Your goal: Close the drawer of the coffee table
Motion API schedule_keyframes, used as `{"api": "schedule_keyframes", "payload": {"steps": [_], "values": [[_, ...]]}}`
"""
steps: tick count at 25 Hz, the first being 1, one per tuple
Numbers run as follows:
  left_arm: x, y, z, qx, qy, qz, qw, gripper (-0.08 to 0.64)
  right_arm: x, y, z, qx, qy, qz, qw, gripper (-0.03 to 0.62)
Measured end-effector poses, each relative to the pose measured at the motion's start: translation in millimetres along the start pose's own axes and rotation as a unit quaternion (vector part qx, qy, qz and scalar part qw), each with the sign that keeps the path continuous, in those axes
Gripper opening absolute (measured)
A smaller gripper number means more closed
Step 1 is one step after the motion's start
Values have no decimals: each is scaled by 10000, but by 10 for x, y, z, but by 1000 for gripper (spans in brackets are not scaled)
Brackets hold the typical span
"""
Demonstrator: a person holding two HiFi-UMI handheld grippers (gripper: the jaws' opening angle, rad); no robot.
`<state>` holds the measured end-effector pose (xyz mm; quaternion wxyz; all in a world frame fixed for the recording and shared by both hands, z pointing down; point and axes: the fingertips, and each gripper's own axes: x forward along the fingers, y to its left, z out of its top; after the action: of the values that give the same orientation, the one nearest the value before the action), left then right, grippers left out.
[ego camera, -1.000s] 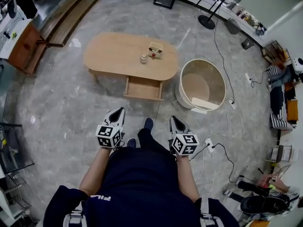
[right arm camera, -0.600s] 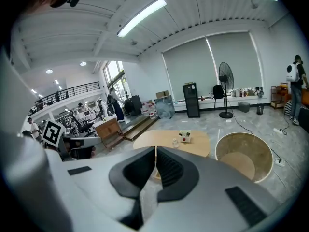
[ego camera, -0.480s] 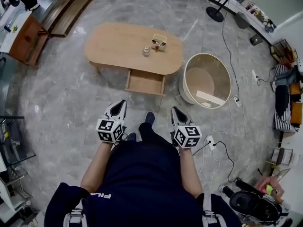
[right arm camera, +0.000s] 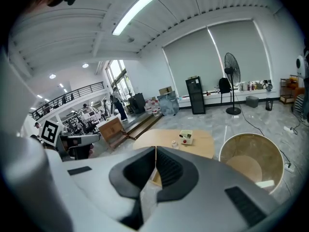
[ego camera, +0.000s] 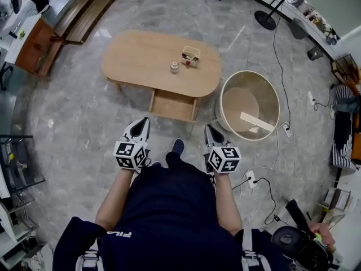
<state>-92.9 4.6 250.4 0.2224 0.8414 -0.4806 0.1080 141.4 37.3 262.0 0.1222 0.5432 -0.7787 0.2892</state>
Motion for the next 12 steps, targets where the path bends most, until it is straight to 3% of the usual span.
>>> {"api": "schedule_keyframes", "payload": {"steps": [6,12], "values": [[150,-30,183,35,27,280,9996,25,178,-329,91,217,60,-37,9997,28],[305,-133,135,98,255,348,9990,25,283,-556,41,438,225,74,9988,28]]}}
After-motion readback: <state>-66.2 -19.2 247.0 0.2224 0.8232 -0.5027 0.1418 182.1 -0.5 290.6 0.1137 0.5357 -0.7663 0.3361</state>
